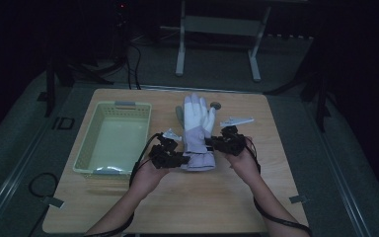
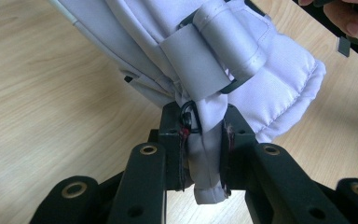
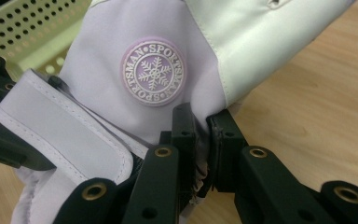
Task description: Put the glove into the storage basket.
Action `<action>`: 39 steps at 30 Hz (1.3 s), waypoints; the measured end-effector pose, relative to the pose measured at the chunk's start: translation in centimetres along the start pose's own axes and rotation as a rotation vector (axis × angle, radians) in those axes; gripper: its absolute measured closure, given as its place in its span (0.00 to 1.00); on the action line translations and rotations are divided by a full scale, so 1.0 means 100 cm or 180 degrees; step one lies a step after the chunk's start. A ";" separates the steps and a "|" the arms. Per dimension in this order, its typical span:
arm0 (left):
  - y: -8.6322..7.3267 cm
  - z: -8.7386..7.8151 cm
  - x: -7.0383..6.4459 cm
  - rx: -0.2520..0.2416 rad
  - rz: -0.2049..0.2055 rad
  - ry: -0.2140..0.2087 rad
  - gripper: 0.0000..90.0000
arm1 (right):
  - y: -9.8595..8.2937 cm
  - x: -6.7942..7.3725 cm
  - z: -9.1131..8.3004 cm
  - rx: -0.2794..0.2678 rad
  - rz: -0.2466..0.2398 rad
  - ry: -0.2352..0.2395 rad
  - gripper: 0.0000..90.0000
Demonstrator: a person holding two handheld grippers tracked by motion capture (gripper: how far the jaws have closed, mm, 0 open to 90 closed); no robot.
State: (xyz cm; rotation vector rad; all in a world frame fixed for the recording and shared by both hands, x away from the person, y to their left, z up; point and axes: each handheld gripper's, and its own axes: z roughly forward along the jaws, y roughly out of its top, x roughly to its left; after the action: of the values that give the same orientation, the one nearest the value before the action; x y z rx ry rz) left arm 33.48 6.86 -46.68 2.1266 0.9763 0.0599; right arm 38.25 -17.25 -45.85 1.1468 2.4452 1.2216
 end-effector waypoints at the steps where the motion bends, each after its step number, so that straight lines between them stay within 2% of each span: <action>1: 0.000 -0.002 0.001 0.0016 0.0016 0.0014 0.83 | 0.004 0.003 0.001 -0.0005 -0.0042 -0.0012 0.91; 9: 0.001 -0.027 0.011 0.0034 0.0057 0.0121 0.83 | 0.025 0.020 0.010 -0.0016 -0.0113 0.0034 0.91; 12: 0.000 -0.036 0.016 0.0017 0.0032 0.0150 0.83 | 0.035 0.027 0.015 -0.0041 -0.0126 0.0084 0.91; 14: -0.001 -0.039 0.018 0.0010 0.0032 0.0166 0.83 | 0.035 0.027 0.015 -0.0041 -0.0126 0.0084 0.91; 15: -0.002 -0.048 0.021 0.0003 0.0032 0.0213 0.83 | 0.046 0.036 0.022 -0.0041 -0.0183 0.0097 0.91; 18: -0.006 -0.064 0.030 -0.0069 -0.0033 0.0259 0.83 | 0.055 0.045 0.025 -0.0062 -0.0213 0.0116 0.91; 24: -0.011 -0.092 0.043 -0.0019 -0.0038 0.0404 0.83 | 0.077 0.070 0.040 -0.0062 -0.0295 0.0150 0.91; 28: -0.020 -0.108 0.057 0.0018 -0.0074 0.0370 0.83 | 0.087 0.084 0.052 -0.0036 -0.0315 0.0232 0.91; 31: -0.026 -0.120 0.066 0.0055 -0.0101 0.0425 0.83 | 0.095 0.096 0.063 -0.0018 -0.0325 0.0276 0.91; 32: -0.026 -0.120 0.066 0.0055 -0.0101 0.0425 0.83 | 0.095 0.096 0.063 -0.0018 -0.0325 0.0276 0.91; 33: -0.029 -0.127 0.071 0.0076 -0.0113 0.0457 0.83 | 0.101 0.108 0.073 -0.0015 -0.0344 0.0289 0.91; 35: -0.034 -0.136 0.078 0.0092 -0.0092 0.0454 0.83 | 0.103 0.112 0.076 -0.0001 -0.0343 0.0305 0.91; 37: -0.040 -0.144 0.086 0.0111 -0.0137 0.0427 0.83 | 0.108 0.121 0.085 0.0018 -0.0352 0.0352 0.91; 38: -0.040 -0.144 0.086 0.0111 -0.0137 0.0427 0.83 | 0.108 0.121 0.085 0.0018 -0.0352 0.0352 0.91; 39: -0.049 -0.154 0.097 0.0133 -0.0206 0.0425 0.83 | 0.109 0.124 0.088 0.0021 -0.0351 0.0369 0.91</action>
State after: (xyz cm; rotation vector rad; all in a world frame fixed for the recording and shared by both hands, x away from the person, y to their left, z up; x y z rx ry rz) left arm 32.07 24.96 -41.77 2.1493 1.1326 0.1525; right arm 39.90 0.87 -41.30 0.9534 2.5599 1.2814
